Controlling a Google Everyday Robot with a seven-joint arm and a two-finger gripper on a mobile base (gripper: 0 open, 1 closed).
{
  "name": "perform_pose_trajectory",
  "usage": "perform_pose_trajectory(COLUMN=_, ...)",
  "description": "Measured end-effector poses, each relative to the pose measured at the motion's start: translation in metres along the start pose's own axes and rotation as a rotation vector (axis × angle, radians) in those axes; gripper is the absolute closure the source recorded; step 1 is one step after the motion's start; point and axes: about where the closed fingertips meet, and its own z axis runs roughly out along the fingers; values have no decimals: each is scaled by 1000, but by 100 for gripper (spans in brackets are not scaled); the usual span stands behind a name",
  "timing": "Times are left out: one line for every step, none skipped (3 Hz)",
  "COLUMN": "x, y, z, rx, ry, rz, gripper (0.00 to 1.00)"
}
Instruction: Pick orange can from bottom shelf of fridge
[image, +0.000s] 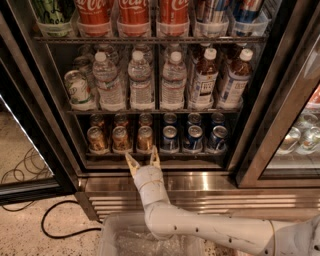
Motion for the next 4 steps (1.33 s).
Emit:
perform_pose_trajectory(x=-1, y=-3, z=15, rx=20, ry=-17, rz=2, gripper=26)
perform_pose_trajectory(x=1, y=-6, z=30, rx=40, ry=-28, rz=3, gripper=33)
perform_pose_trajectory(x=4, y=-10, z=39, rx=58, ry=-32, rz=4, gripper=35)
perform_pose_trajectory(x=8, y=-18, z=44, rx=82, ry=-26, rz=3, gripper=35)
